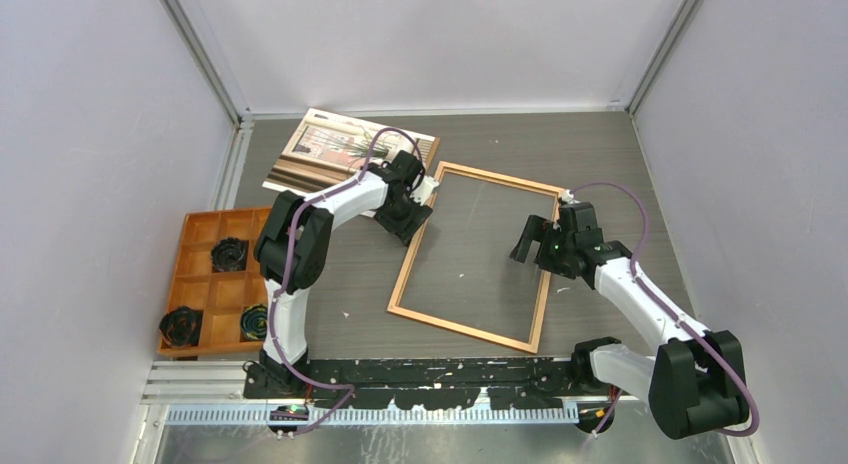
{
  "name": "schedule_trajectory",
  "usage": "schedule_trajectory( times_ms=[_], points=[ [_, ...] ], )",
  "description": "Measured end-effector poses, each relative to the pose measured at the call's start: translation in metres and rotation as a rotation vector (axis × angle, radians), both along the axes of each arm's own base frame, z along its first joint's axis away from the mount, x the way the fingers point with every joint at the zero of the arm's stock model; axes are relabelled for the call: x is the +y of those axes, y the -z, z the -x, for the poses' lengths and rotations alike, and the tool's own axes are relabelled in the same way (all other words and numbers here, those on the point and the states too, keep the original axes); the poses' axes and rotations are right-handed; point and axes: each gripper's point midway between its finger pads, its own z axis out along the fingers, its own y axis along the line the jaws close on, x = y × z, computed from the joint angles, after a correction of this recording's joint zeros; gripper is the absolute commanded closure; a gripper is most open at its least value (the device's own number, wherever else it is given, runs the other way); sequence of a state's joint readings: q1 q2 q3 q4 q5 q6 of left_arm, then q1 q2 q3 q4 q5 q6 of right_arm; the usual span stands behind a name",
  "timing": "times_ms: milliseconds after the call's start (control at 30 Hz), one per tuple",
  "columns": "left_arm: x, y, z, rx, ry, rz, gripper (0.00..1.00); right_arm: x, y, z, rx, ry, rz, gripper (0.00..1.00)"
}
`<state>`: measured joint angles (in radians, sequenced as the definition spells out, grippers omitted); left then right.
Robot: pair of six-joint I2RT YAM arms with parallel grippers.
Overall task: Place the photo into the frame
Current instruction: Place the photo frame item in the photo frame.
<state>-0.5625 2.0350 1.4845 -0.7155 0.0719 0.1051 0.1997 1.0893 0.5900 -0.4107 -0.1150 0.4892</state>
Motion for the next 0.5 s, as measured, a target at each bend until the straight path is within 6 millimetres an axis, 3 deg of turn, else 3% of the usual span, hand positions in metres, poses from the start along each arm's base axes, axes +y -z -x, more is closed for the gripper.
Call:
schedule_trajectory(
  times_ms=[500],
  points=[
    [-0.0001, 0.0, 0.0002, 0.0, 0.001, 0.0, 0.41, -0.0036, -0.0005, -0.0026, 0.009, 0.005, 0.03, 0.0]
  ],
)
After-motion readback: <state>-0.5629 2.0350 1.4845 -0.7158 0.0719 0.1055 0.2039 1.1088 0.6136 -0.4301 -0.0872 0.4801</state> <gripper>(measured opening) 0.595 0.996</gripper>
